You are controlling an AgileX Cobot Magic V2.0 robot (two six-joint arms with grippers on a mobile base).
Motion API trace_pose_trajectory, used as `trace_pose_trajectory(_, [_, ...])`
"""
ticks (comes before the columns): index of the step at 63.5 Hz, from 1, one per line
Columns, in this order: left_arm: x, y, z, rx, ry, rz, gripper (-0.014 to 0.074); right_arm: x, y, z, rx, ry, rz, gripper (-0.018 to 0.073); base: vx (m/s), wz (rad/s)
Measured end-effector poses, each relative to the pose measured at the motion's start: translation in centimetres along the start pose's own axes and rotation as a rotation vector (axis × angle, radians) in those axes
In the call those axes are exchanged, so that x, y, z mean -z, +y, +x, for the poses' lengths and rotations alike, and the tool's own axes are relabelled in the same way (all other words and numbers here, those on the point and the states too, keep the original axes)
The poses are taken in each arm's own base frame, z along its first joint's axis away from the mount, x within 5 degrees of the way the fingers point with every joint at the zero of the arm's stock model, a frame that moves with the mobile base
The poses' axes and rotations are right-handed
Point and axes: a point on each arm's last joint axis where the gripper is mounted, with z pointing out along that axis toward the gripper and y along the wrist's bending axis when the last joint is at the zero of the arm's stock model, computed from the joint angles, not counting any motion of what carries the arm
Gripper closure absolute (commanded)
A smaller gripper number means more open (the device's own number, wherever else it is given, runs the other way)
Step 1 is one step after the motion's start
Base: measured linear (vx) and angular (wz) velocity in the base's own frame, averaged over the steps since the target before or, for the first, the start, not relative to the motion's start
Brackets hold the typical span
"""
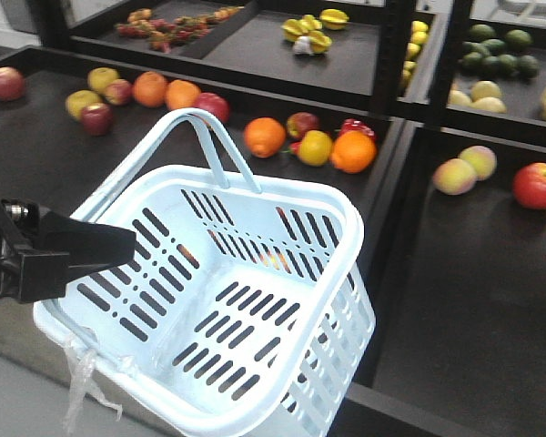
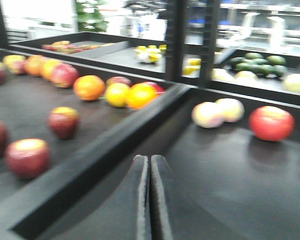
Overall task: Pick three apples into basket with both arms
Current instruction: 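Hold the basket in the left gripper while the base turns away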
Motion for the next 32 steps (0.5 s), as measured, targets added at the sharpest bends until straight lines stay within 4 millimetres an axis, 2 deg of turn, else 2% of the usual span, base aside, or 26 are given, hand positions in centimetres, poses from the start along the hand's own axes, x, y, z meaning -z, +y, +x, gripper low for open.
trace_pose_trajectory(32, [0.00,0.00,0.00,0.000,0.000,0.000,0.0603,0.00,0.00,0.01,0.000,0.001,0.000,0.0561,-0.13,0.43])
